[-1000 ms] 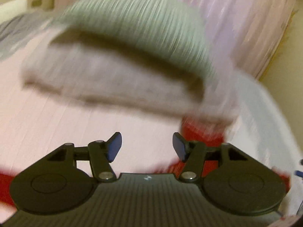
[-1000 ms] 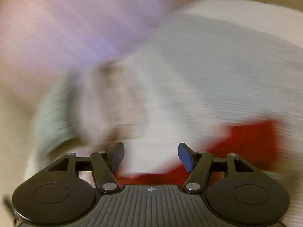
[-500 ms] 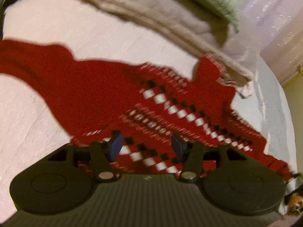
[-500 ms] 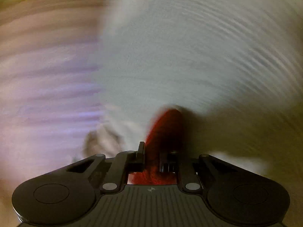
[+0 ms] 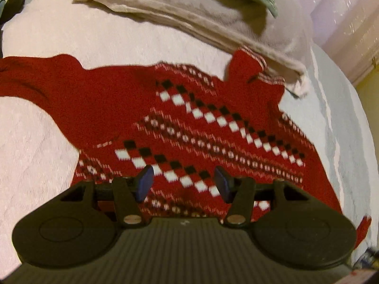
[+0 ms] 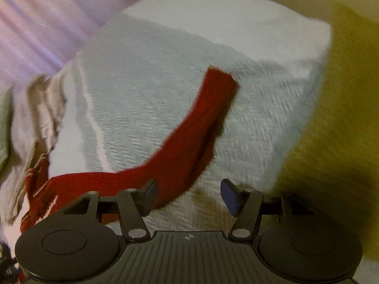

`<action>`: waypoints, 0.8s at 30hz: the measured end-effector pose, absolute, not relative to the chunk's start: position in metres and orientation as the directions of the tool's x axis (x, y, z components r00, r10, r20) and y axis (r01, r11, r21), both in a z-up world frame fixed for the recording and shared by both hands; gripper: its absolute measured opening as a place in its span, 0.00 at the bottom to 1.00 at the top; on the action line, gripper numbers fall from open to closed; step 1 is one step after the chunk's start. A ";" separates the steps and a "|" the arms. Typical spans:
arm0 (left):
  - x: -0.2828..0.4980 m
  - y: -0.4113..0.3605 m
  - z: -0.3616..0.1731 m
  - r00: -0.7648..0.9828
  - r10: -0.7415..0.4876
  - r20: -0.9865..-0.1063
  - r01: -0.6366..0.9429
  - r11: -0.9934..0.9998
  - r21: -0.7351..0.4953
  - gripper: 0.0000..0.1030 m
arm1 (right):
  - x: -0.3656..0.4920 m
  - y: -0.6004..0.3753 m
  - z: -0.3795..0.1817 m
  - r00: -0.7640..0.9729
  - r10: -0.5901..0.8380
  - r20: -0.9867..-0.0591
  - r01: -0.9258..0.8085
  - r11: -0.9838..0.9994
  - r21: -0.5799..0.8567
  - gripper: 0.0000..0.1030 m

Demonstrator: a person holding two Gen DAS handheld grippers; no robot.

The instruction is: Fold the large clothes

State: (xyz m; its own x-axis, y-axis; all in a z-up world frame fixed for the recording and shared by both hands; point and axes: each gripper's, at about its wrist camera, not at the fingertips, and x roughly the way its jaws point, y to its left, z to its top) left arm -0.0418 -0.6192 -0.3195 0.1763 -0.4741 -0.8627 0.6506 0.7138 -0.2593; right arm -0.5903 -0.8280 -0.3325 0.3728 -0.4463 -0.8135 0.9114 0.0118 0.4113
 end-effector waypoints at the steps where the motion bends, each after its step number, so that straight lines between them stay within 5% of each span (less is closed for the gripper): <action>1: -0.045 -0.618 -0.321 0.177 -0.466 -0.867 0.657 0.712 -0.249 0.50 | -0.594 -0.836 -0.330 0.380 -0.457 -0.804 0.911 0.033 0.411 0.55; 8: -0.053 -0.612 -0.321 0.160 -0.471 -0.867 0.657 0.706 -0.262 0.50 | -0.607 -0.950 -0.369 0.264 -0.426 -0.865 0.905 -0.200 0.375 0.52; 10: -0.056 -0.609 -0.315 0.168 -0.474 -0.864 0.670 0.698 -0.252 0.50 | -0.612 -0.969 -0.383 0.324 -0.380 -0.867 0.881 -0.213 0.422 0.08; 11: -0.057 -0.606 -0.312 0.171 -0.476 -0.863 0.672 0.697 -0.251 0.50 | -0.616 -0.968 -0.380 0.345 -0.382 -0.857 0.866 -0.222 0.448 0.08; 14: -0.056 -0.596 -0.303 0.190 -0.489 -0.851 0.671 0.697 -0.251 0.50 | -0.626 -0.939 -0.330 0.422 -0.554 -0.718 0.834 -0.073 0.547 0.08; 17: -0.053 -0.583 -0.297 0.211 -0.504 -0.837 0.644 0.716 -0.269 0.50 | -0.654 -0.890 -0.284 0.513 -0.748 -0.421 0.741 0.139 0.657 0.08; 18: -0.051 -0.579 -0.298 0.215 -0.502 -0.838 0.626 0.729 -0.276 0.51 | -0.661 -0.878 -0.280 0.500 -0.774 -0.388 0.745 0.156 0.649 0.08; 21: -0.048 -0.567 -0.305 0.213 -0.491 -0.845 0.589 0.755 -0.290 0.51 | -0.669 -0.875 -0.306 0.346 -0.736 -0.582 0.875 0.029 0.483 0.08; 24: -0.043 -0.552 -0.314 0.226 -0.453 -0.863 0.569 0.780 -0.260 0.53 | -0.657 -0.885 -0.335 0.032 -0.596 -0.803 0.985 -0.116 0.126 0.08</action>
State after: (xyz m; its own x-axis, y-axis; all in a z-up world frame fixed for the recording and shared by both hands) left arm -0.0429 -0.5517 -0.3140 0.2263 -0.4526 -0.8625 0.5694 0.7799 -0.2599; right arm -0.6574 -0.8849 -0.3347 0.0325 -0.5957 -0.8026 0.9852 -0.1162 0.1261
